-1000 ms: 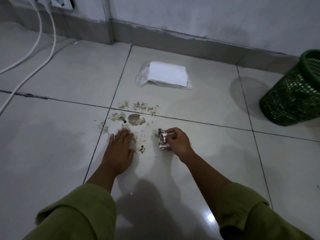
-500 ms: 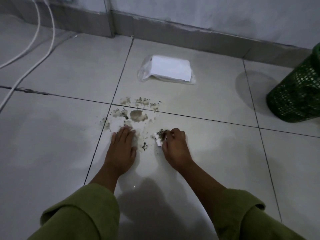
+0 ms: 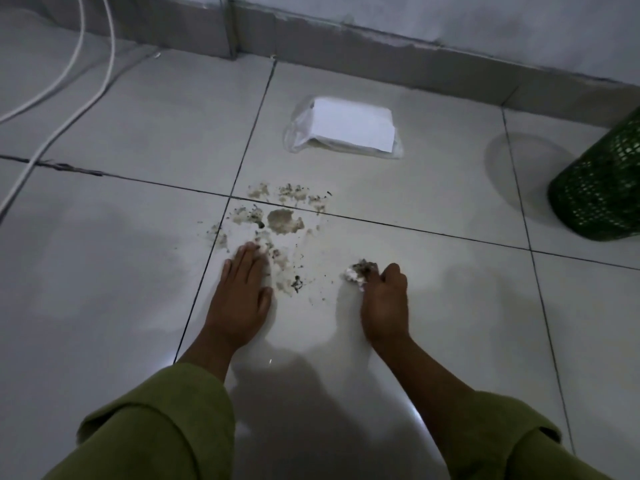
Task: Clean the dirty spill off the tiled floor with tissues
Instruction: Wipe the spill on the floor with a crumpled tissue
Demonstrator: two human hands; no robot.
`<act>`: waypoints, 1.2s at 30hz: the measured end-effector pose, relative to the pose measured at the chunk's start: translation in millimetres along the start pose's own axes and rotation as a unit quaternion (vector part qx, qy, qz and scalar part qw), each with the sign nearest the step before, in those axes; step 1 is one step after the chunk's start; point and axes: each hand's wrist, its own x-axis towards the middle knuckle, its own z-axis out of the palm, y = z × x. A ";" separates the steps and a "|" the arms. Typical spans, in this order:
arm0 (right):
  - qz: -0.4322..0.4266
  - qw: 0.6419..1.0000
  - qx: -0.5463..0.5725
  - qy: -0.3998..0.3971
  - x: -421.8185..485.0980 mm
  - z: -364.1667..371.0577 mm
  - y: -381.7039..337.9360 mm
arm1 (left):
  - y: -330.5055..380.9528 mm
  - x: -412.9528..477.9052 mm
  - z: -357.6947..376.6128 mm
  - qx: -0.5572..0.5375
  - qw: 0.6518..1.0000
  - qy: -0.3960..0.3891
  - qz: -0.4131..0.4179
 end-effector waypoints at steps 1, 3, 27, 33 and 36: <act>0.012 0.999 0.034 -0.024 -6.9 3.0 -7.8 | 1.2 -0.5 0.5 -0.003 1.000 -0.001 0.001; -0.006 0.995 0.080 -0.065 -24.6 16.2 -24.7 | 3.5 -0.5 2.3 -0.009 1.000 -0.002 0.005; 0.120 0.991 0.044 0.037 84.2 -6.6 38.9 | 5.4 11.8 13.4 -0.003 1.000 0.010 -0.015; 0.080 0.995 0.043 -0.027 103.5 20.7 5.2 | 4.3 11.8 13.0 0.004 1.000 0.013 -0.016; -0.026 0.996 0.039 -0.076 86.1 41.7 -40.0 | 5.0 10.7 11.1 0.008 1.000 0.011 -0.016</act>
